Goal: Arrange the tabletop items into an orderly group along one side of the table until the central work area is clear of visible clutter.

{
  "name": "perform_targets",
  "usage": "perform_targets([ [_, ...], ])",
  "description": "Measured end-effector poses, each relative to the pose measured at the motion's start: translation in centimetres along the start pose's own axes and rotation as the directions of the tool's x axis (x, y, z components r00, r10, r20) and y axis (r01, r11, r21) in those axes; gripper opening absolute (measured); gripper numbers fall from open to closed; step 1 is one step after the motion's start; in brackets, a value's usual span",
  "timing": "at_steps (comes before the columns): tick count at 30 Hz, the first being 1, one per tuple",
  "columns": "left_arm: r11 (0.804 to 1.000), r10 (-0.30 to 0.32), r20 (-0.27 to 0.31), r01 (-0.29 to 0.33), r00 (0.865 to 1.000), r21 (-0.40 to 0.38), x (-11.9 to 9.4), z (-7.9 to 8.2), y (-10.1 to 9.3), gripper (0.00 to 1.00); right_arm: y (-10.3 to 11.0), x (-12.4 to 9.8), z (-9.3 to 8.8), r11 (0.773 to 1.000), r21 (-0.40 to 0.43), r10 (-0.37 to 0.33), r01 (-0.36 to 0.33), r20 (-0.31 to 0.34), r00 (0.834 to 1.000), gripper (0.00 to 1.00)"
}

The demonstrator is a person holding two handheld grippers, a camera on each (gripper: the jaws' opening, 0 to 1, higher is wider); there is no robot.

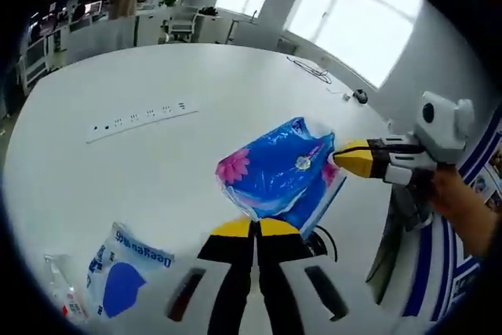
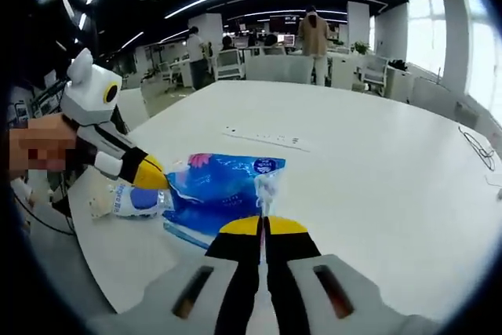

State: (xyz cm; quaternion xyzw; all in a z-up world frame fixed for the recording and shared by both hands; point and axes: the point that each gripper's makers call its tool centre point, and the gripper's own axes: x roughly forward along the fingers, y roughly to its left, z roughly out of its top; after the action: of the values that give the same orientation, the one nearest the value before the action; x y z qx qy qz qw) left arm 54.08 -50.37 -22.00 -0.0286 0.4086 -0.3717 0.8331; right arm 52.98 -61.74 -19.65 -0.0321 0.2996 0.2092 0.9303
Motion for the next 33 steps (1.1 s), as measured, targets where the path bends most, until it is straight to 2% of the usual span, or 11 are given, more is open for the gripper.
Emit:
perform_targets([
  [8,1.0,-0.01,-0.026,0.009,1.0,-0.006,3.4,0.2,-0.3,0.0,-2.7,0.9,-2.0,0.999,0.025,-0.024,0.024,-0.029,0.999,0.0],
  [20,0.999,-0.025,-0.083,0.023,0.996,-0.025,9.0,-1.1,-0.3,0.0,-6.5,3.2,-5.3,0.996,0.074,-0.042,0.048,-0.078,0.996,0.0],
  [27,0.999,-0.035,-0.112,0.03,0.993,-0.045,11.1,-2.0,0.0,0.0,-7.8,4.2,-7.3,0.994,0.097,-0.036,0.048,-0.116,0.993,0.0],
  [33,0.998,-0.043,-0.131,0.036,0.99,-0.056,12.0,-2.7,0.0,0.0,-8.3,4.8,-8.5,0.992,0.115,-0.03,0.046,-0.139,0.99,0.0],
])
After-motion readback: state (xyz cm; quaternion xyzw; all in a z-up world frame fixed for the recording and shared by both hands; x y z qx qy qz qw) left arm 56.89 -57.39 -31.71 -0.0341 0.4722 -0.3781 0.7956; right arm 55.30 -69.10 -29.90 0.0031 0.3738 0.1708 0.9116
